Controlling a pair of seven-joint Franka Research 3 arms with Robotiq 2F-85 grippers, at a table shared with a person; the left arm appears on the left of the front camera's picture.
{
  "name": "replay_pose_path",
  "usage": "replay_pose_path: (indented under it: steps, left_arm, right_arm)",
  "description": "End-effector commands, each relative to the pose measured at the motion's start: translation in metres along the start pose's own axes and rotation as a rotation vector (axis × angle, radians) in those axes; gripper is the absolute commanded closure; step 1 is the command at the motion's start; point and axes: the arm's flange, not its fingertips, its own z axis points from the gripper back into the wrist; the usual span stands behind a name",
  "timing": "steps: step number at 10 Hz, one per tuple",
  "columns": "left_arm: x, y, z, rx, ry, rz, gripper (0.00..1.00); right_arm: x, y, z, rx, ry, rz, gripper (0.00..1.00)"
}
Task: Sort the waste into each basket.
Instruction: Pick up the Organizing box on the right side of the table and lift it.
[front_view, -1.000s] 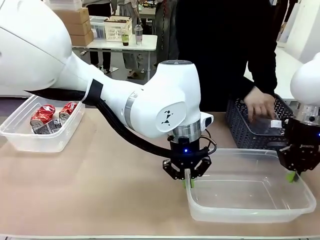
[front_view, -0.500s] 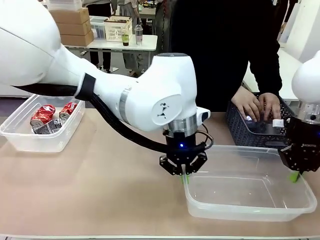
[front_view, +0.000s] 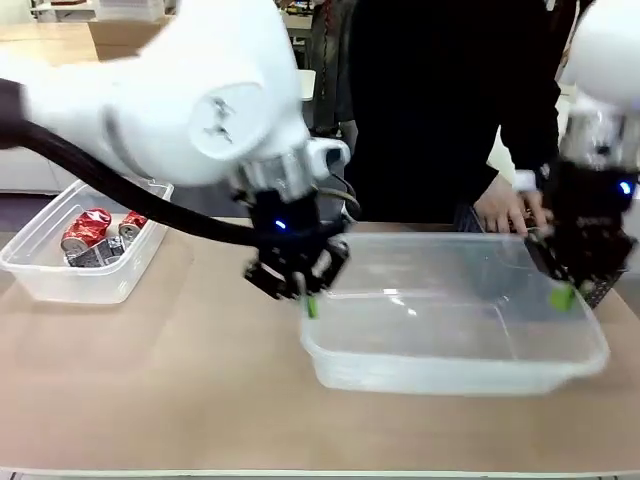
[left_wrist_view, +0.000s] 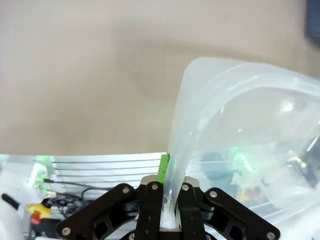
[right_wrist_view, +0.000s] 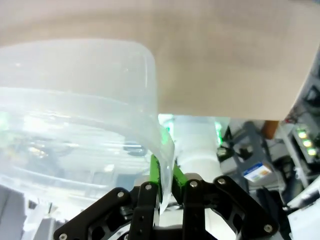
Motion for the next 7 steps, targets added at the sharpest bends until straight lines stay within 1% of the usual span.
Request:
replay_pose_path:
  steps: [1, 2, 3, 4, 5, 6, 7]
  left_arm:
    - [0.018, 0.058, 0.033, -0.008, -0.106, 0.109, 1.0]
    - [0.035, 0.075, 0.05, -0.013, -0.141, 0.123, 1.0]
    - [0.059, 0.089, 0.065, 0.008, -0.174, 0.139, 1.0]
    - [0.083, 0.097, 0.071, 0.016, -0.17, 0.117, 1.0]
    - [0.109, 0.099, 0.071, 0.008, -0.126, 0.161, 1.0]
    - [0.051, 0.075, 0.064, -0.029, -0.14, 0.099, 1.0]
    - [0.051, 0.075, 0.064, -0.029, -0.14, 0.099, 1.0]
  right_arm:
    - [0.041, 0.011, 0.038, 0.032, 0.041, -0.013, 1.0]
    - [0.059, 0.022, 0.049, 0.062, 0.041, 0.003, 1.0]
    - [0.076, 0.034, 0.054, 0.105, 0.047, 0.016, 1.0]
    - [0.086, 0.04, 0.057, 0.144, 0.054, 0.002, 1.0]
    - [0.093, 0.043, 0.058, 0.164, 0.06, -0.007, 1.0]
    - [0.098, 0.044, 0.053, 0.178, 0.081, -0.013, 1.0]
    - [0.097, 0.061, 0.057, 0.178, 0.011, 0.042, 1.0]
